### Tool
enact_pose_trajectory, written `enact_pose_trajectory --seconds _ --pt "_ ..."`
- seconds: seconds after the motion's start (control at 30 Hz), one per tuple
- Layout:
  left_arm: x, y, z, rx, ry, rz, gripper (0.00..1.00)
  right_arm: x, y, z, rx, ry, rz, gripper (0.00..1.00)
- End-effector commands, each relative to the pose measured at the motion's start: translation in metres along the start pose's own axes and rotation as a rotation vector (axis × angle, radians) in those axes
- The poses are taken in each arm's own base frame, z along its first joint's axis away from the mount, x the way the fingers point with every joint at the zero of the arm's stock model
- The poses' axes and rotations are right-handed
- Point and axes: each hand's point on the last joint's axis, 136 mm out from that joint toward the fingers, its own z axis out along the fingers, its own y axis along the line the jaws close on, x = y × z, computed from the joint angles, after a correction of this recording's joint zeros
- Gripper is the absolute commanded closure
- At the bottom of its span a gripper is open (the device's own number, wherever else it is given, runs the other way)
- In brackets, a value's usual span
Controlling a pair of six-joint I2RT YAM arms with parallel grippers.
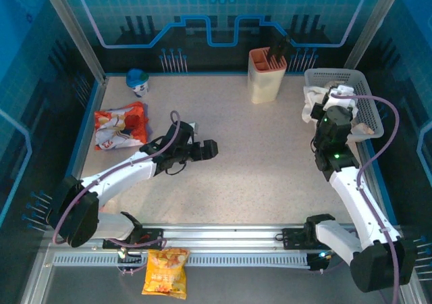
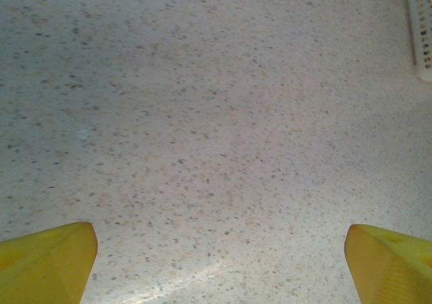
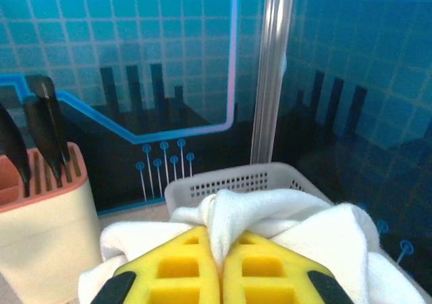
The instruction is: Fold and stack the t-shirts
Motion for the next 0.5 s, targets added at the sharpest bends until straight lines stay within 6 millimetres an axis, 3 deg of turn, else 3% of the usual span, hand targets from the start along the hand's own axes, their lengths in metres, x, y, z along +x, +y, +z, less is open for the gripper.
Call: enact_pose_trajectory --seconds 0.0,0.23,0.37,0.47 --pt "-0.004 -0.010 0.000 0.024 -0.017 0.013 0.05 -0.068 0.000 -0.027 0.016 -0.235 0.003 1.00" --pt "-0.008 -0.015 -0.001 0.046 -0.032 0.004 0.05 -0.138 0.035 -0.066 -0.133 -0.391 -0.033 1.00" --pt "-0.014 -0.014 -0.010 0.035 -0.070 0.027 0.03 -0.154 0.074 -0.090 -0.349 -0.394 -0.043 0.95" --pt "-0.022 -0.005 -0.026 -0.020 -0.119 0.047 0.01 -0.147 0.111 -0.104 -0.539 -0.300 -0.041 0.94"
